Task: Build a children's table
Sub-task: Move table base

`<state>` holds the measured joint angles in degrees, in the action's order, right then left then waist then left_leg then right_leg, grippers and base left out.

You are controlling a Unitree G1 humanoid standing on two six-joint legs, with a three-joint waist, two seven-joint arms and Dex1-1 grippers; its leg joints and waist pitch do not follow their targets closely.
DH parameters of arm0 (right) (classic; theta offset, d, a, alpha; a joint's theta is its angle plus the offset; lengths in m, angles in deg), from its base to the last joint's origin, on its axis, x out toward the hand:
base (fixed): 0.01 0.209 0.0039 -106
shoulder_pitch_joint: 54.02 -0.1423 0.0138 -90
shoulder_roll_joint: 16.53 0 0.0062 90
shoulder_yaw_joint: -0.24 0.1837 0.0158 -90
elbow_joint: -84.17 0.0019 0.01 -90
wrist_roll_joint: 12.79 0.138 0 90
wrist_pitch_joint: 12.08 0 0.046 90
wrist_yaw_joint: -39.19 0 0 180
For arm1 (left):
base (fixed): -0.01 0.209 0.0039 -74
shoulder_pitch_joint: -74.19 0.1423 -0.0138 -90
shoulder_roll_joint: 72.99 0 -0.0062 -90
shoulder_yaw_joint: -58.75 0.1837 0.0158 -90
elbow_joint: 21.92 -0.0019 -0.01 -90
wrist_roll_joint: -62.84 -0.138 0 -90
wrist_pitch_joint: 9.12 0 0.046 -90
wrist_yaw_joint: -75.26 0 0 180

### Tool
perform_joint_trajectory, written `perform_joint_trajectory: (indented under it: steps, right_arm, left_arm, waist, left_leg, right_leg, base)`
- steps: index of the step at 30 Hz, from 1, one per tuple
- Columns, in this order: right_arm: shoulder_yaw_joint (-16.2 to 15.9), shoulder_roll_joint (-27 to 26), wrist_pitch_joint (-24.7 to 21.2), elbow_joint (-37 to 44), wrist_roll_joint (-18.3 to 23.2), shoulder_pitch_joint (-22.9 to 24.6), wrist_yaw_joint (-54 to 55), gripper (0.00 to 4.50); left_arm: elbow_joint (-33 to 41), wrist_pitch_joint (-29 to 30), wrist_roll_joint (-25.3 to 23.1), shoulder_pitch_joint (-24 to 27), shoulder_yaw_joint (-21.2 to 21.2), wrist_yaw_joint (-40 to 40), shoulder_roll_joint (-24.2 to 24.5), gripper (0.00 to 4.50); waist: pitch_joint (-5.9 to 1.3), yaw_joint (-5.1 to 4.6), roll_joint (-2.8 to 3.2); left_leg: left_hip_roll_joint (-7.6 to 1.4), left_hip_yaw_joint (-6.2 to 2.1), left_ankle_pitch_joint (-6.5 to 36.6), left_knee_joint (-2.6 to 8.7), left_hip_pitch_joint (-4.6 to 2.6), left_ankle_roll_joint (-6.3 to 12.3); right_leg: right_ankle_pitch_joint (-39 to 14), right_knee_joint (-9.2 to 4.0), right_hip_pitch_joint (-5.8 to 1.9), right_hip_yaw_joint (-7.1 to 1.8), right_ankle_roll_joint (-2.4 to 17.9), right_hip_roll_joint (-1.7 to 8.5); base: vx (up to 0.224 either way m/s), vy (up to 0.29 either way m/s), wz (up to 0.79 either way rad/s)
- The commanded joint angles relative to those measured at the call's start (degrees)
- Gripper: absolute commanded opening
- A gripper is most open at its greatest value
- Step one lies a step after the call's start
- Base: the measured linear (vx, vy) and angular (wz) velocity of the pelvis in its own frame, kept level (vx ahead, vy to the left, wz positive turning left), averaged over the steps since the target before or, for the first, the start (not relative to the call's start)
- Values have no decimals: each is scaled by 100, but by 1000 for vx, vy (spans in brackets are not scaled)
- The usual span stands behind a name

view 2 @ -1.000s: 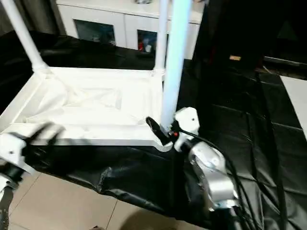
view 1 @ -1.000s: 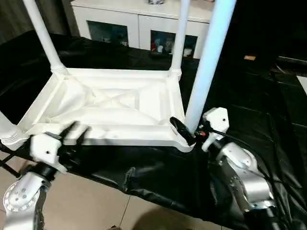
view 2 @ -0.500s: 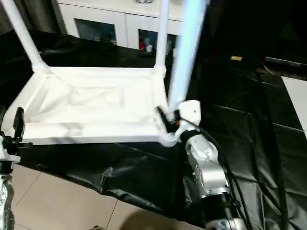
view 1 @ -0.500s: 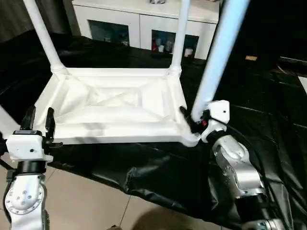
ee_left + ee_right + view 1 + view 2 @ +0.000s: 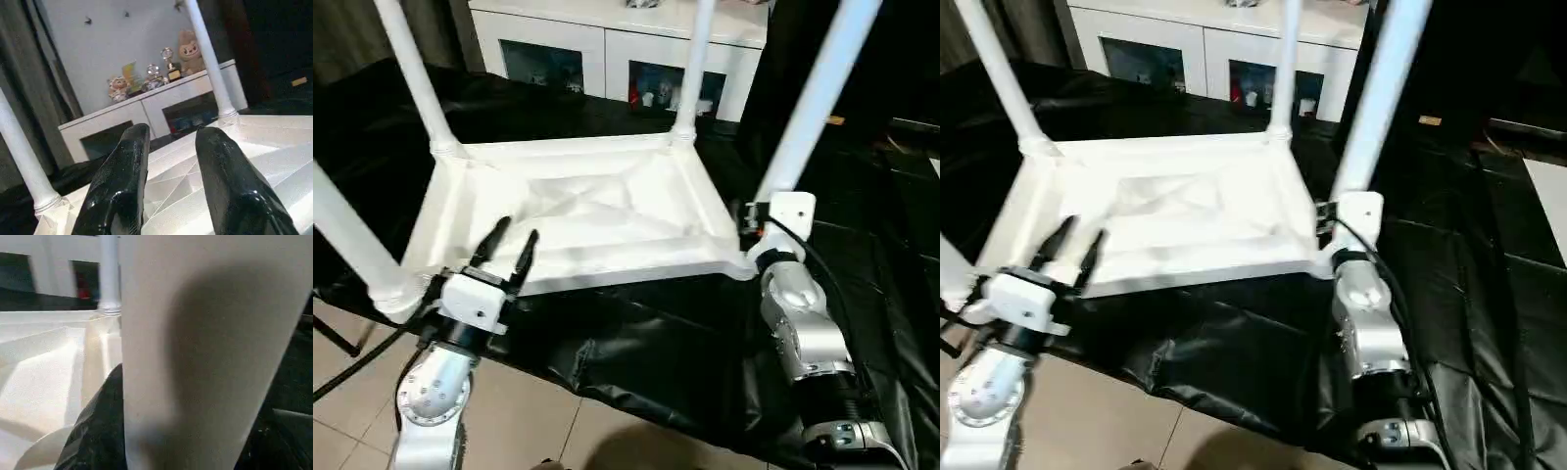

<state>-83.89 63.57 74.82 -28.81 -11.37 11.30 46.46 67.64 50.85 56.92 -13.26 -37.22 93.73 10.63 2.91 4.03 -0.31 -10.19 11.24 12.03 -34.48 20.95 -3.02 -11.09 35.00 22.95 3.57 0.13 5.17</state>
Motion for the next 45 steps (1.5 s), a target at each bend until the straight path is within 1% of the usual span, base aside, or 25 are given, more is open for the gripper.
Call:
perform_joint_trajectory:
  steps: [1,7,10,13,14,16,17,21,22,23,24,26,27,28,29,31,33,34,35,38,41,42,43,44,45]
  right_arm:
    - [364,242,7,-153,-223,36,385,187]
    - [627,573,62,-279,-286,66,665,185]
    - [808,765,85,-333,-291,89,858,185]
    - [969,973,124,-363,-320,165,1034,185]
    - [991,996,129,-361,-325,178,1058,185]
    - [1117,1149,158,-273,-404,329,1248,185]
    - [1171,1199,163,-219,-443,405,1338,185]
    - [1294,1258,188,-91,-475,577,1493,185]
    - [1291,1229,221,-93,-375,593,1386,185]
    - [1285,1216,226,-91,-352,594,1360,185]
    - [1199,1074,284,-67,-115,593,1024,185]
    - [1160,1022,306,-59,-33,589,891,185]
    - [936,890,399,9,180,603,413,220]
    - [854,879,419,45,208,623,326,220]
    - [718,881,498,114,141,661,271,254]
    - [625,859,578,193,128,697,199,259]
    - [559,820,666,281,122,730,123,278]
    - [532,769,824,467,152,800,35,292]
    - [532,769,824,467,152,800,35,301]
    - [550,744,961,648,170,891,-11,323]
    - [564,752,1030,759,178,982,-91,350]
    - [611,794,1144,1066,337,1310,-360,358]
    - [618,801,1157,1096,359,1347,-388,365]
    - [630,814,1181,1154,404,1419,-445,376]
    - [673,861,1246,1251,457,1548,-536,385]
  left_arm:
    - [121,-4,88,88,98,136,68,180]
    - [88,283,393,117,321,471,173,180]
    - [170,619,682,99,541,795,230,180]
    - [155,812,758,6,719,1006,258,180]
    - [146,824,753,-11,736,1023,260,180]
    - [38,884,740,-150,797,1074,289,180]
    - [-15,920,760,-209,801,1085,312,180]
    - [-107,1004,825,-315,786,1116,373,180]
    - [-121,1036,848,-345,786,1131,393,180]
    - [-123,1044,853,-351,786,1133,395,180]
    - [-149,1113,903,-407,785,1152,411,180]
    - [-158,1134,919,-425,783,1157,412,180]
    - [-195,1241,990,-495,783,1195,406,180]
    - [-206,1284,1020,-515,791,1207,411,180]
    - [-223,1328,1061,-549,793,1229,416,180]
    - [-236,1389,1128,-579,789,1259,413,180]
    - [-255,1449,1212,-615,778,1291,413,180]
    - [-240,1538,1341,-651,758,1327,405,180]
    - [-240,1538,1341,-651,758,1327,405,180]
    - [-188,1609,1429,-663,748,1341,391,180]
    - [-151,1649,1462,-659,755,1340,387,180]
    - [-118,1705,1465,-631,787,1316,370,180]
    - [-117,1710,1463,-628,792,1317,370,180]
    - [-115,1719,1460,-623,802,1318,370,180]
    - [-109,1745,1457,-612,820,1321,373,180]
  waist:
    - [-350,-22,48]
    - [-338,63,33]
    - [-342,76,25]
    - [-345,79,22]
    - [-345,73,73]
    - [-351,78,54]
    - [-357,88,83]
    - [-370,52,59]
    - [-373,31,93]
    - [-374,20,90]
    - [-378,8,98]
    - [-367,-38,106]
    - [-371,-84,111]
    - [-365,-122,114]
    - [-364,-152,90]
    - [-357,-219,86]
    - [-369,-238,70]
    - [-372,-242,95]
    - [-373,-237,93]
    - [-368,-239,100]
    - [-369,-234,110]
    - [-368,-234,107]
    - [-371,-186,131]
    - [-371,-182,117]
    - [-368,-189,140]
  left_leg:
    - [-281,-108,1040,442,-90,45]
    - [-268,-79,1181,439,-128,-34]
    - [-260,-88,1162,441,-100,-29]
    - [-252,-75,1101,425,-108,-15]
    - [-248,-76,1094,424,-103,-30]
    - [-234,-72,1059,407,-93,-6]
    - [-222,-72,1021,398,-86,30]
    - [-201,-88,890,388,-25,151]
    - [-196,-88,917,386,-24,172]
    - [-194,-85,954,384,-27,178]
    - [-196,-84,1034,386,-38,189]
    - [-207,-99,1155,404,-19,194]
    - [-210,-103,1210,407,-16,185]
    - [-213,-117,1238,417,3,195]
    - [-218,-125,1217,422,23,191]
    - [-214,-141,1211,432,66,194]
    - [-214,-150,1189,427,68,203]
    - [-212,-131,1204,410,35,219]
    - [-214,-124,1202,404,22,228]
    - [-223,-115,1155,406,11,299]
    - [-223,-108,1143,403,6,322]
    - [-225,-114,1155,409,5,324]
    - [-245,-104,1195,396,-28,337]
    - [-236,-108,1158,405,-8,356]
    - [-233,-123,1156,422,12,356]
  right_leg:
    - [-451,-347,-204,-275,928,253]
    - [-636,-367,-163,-284,814,239]
    - [-769,-361,-187,-283,751,258]
    - [-757,-366,-168,-284,714,238]
    - [-712,-377,-174,-280,703,227]
    - [-651,-371,-188,-285,680,224]
    - [-636,-362,-194,-292,677,225]
    - [-734,-369,-238,-282,588,236]
    - [-886,-388,-229,-276,559,234]
    - [-963,-396,-225,-274,546,231]
    - [-1109,-407,-210,-272,541,229]
    - [-1313,-434,-209,-265,545,235]
    - [-1365,-437,-209,-260,562,233]
    - [-1407,-440,-221,-257,580,234]
    - [-1428,-441,-231,-255,593,239]
    - [-1522,-445,-257,-244,607,254]
    - [-1593,-445,-261,-241,589,259]
    - [-1560,-458,-227,-256,612,252]
    - [-1519,-462,-215,-265,636,251]
    - [-1343,-450,-208,-264,771,233]
    - [-1259,-445,-214,-266,790,231]
    - [-1292,-446,-216,-263,785,232]
    - [-1261,-463,-200,-283,735,243]
    - [-1132,-444,-214,-280,764,226]
    - [-1136,-435,-229,-265,796,229]
  base:
    - [0,0,0]
    - [0,0,0]
    - [0,0,0]
    - [0,0,0]
    - [0,0,0]
    - [0,0,0]
    - [0,0,0]
    - [0,0,0]
    - [0,0,0]
    - [0,0,0]
    - [0,0,0]
    - [0,0,0]
    - [0,0,0]
    - [0,0,0]
    - [0,0,0]
    - [0,0,0]
    - [0,0,0]
    - [0,0,0]
    - [0,0,0]
    - [0,0,0]
    - [0,0,0]
    - [0,0,0]
    - [0,0,0]
    - [0,0,0]
    - [0,0,0]
